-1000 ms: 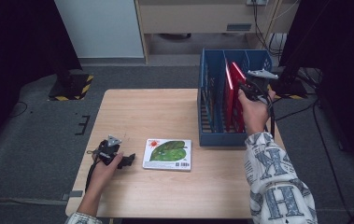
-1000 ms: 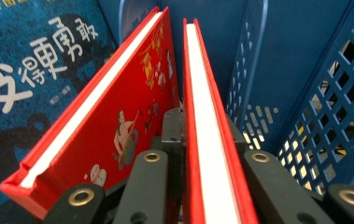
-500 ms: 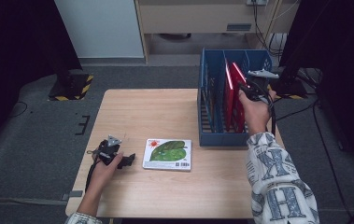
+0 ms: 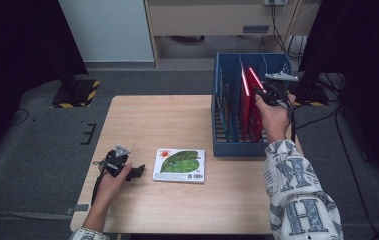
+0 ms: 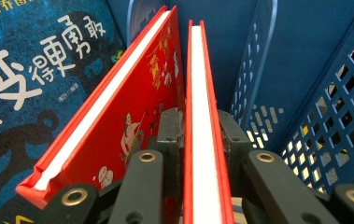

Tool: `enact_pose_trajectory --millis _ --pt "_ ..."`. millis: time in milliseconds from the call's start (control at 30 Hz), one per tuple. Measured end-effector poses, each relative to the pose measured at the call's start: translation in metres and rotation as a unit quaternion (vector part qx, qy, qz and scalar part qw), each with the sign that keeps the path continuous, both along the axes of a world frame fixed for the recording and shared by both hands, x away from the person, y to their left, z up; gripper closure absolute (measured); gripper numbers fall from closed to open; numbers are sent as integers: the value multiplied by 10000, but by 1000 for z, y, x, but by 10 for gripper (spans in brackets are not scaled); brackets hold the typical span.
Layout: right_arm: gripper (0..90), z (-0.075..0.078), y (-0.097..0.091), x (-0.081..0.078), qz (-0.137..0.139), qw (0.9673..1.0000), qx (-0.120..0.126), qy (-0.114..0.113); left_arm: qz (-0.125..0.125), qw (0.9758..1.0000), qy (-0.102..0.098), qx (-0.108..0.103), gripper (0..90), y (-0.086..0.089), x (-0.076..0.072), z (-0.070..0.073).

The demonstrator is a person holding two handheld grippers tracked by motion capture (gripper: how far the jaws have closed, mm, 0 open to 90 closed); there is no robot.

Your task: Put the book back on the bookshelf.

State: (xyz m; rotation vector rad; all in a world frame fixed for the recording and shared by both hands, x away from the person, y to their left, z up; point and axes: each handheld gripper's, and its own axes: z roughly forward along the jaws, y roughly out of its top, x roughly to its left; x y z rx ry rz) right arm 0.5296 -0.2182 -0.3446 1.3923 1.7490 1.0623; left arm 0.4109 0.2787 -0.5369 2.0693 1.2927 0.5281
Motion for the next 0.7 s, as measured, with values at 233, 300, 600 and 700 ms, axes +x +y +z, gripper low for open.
enact_pose_trajectory --millis 233,300,600,700 --pt "755 2 0 0 34 10000 -7 -18 -7 10000 1 2 0 0 0 0" --pt "758 2 1 0 47 10000 -16 -22 -8 10000 0 3 0 0 0 0" --pt "779 3 2 -1 8 10000 -97 -14 -20 10000 -1 5 0 0 0 0" --pt "784 3 2 -1 -35 9999 -110 -25 -21 10000 -1 6 0 0 0 0"
